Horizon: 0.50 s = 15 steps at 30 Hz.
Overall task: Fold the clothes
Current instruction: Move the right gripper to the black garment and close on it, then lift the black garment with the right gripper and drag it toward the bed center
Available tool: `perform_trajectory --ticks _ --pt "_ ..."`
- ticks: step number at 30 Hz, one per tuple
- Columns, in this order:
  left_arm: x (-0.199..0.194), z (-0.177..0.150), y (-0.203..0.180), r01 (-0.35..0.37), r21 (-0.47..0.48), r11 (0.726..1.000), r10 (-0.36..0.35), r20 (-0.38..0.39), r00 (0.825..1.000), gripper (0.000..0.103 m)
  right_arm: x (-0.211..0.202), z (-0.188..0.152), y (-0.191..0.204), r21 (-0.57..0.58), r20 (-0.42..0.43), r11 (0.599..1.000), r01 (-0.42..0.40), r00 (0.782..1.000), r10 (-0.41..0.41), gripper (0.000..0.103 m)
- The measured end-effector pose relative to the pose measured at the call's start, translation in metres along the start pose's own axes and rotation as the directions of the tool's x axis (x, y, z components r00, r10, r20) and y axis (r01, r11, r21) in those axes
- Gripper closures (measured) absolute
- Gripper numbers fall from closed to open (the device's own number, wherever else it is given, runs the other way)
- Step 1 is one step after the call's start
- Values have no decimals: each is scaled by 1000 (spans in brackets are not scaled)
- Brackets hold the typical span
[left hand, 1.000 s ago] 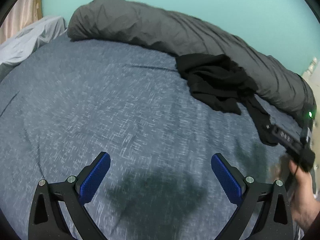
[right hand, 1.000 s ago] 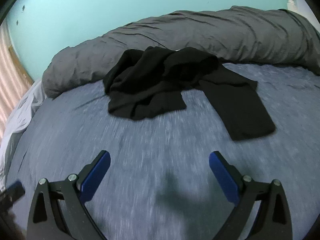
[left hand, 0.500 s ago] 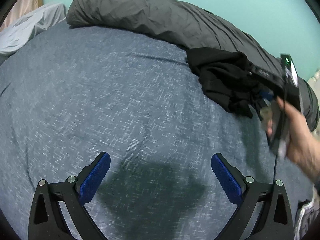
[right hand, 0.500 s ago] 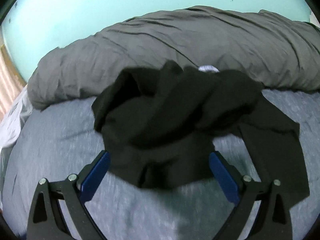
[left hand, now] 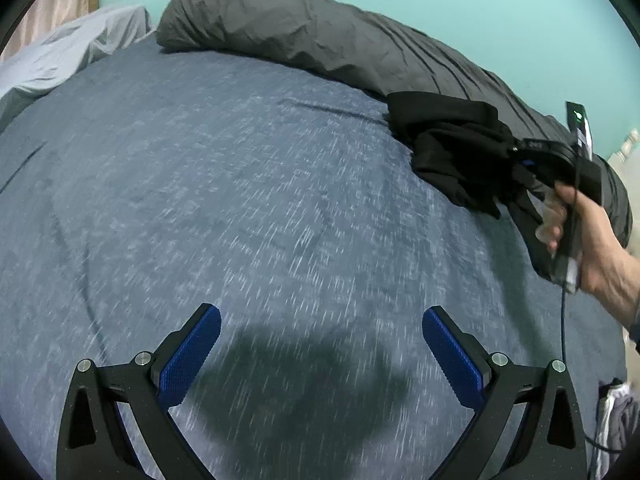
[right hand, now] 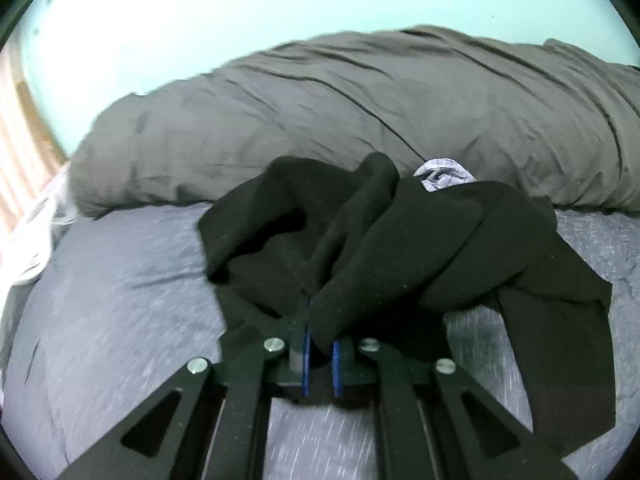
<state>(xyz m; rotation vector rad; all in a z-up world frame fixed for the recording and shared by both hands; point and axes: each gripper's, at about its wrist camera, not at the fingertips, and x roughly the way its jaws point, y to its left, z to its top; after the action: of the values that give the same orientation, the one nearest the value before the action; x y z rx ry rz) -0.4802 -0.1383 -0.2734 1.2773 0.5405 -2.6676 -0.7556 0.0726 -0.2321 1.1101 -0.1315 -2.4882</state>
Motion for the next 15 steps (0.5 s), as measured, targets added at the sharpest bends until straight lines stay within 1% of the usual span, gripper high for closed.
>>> perform_trajectory --ticks 4,8,11,15 --pt "-26 -23 4 -5 6 1000 5 16 1000 0 -46 -36 8 -34 36 996 -88 995 90 97" --pt "-49 -51 6 -12 -2 1000 12 28 1000 0 -96 -81 20 -71 53 983 -171 983 175 97" --pt "-67 -72 7 -9 -2 1000 9 44 999 0 -125 -113 24 -87 46 974 -208 976 212 97" --pt "-91 -101 5 -1 5 1000 0 72 997 0 -168 -157 22 -89 61 969 -232 969 238 97"
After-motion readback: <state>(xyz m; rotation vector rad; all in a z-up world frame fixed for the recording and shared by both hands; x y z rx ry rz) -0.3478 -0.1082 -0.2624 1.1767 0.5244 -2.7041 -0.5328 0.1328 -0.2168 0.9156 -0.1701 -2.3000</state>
